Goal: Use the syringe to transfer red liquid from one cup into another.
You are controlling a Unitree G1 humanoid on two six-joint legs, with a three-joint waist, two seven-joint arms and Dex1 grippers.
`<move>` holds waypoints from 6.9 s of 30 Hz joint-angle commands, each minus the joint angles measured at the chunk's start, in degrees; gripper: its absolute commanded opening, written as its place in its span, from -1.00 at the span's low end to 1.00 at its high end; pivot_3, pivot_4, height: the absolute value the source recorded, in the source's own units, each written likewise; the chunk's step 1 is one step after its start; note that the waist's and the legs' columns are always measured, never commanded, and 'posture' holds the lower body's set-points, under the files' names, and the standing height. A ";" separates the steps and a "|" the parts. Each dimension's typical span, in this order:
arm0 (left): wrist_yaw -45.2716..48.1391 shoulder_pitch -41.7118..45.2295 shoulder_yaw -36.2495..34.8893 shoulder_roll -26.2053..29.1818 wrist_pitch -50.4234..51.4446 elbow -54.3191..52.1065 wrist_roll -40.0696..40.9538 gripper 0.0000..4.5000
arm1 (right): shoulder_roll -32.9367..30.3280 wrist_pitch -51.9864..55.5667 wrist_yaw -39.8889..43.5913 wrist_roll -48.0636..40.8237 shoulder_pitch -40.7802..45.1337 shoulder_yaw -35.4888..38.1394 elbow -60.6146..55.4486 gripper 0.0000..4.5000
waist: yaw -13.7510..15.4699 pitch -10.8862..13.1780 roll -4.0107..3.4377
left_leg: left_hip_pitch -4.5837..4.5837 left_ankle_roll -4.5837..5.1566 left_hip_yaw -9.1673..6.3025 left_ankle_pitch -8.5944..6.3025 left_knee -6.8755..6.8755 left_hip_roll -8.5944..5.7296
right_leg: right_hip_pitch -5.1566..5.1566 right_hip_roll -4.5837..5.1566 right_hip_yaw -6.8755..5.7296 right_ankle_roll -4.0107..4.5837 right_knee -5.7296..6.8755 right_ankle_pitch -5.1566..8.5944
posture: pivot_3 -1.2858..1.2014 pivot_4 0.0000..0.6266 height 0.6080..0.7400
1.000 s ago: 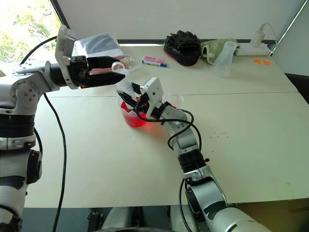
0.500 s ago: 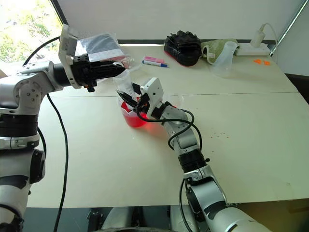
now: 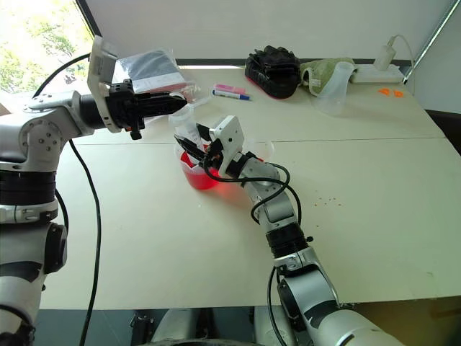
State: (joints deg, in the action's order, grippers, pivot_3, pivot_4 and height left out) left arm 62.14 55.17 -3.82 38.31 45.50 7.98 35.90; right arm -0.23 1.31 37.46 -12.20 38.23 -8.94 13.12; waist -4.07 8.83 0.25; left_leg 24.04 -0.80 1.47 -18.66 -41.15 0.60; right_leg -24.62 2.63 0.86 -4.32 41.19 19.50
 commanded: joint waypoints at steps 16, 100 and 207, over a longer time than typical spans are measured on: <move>-0.72 8.45 -4.06 0.24 -1.18 2.12 1.38 -0.99 | 1.32 0.23 0.08 -0.27 -1.36 -1.65 -1.72 -0.38 | -0.01 0.00 0.00 | 0.00 0.00 0.00 0.00 0.00 0.00 | 0.00 0.00 0.00 0.00 0.00 0.00 | 0.03 -0.52 0.56; -6.99 -3.55 -11.52 3.43 3.67 -7.94 7.81 0.79 | 3.50 -0.98 -10.94 -3.22 2.42 4.79 -8.56 -0.38 | 0.06 0.00 0.00 | -0.01 -0.03 -0.01 0.02 0.01 0.00 | 0.00 0.01 0.00 0.00 0.01 0.00 | 0.03 -0.52 0.56; 14.34 33.47 0.28 -26.21 -22.35 47.80 -15.45 -0.98 | -12.33 11.21 -16.52 -5.91 -7.56 11.11 -27.14 -0.38 | 1.52 0.00 0.02 | 0.03 -0.02 0.13 0.01 0.02 -0.03 | -0.01 0.00 0.07 0.00 -0.10 0.00 | 0.03 -0.52 0.56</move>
State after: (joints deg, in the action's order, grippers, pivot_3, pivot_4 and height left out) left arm 75.25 88.91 -4.72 11.97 22.25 57.18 21.51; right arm -12.27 14.50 21.27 -18.22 29.22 0.86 -11.60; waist -2.55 8.84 0.26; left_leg 24.07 -0.82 1.60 -18.65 -41.12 0.57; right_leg -24.62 2.63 0.93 -4.32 41.09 19.51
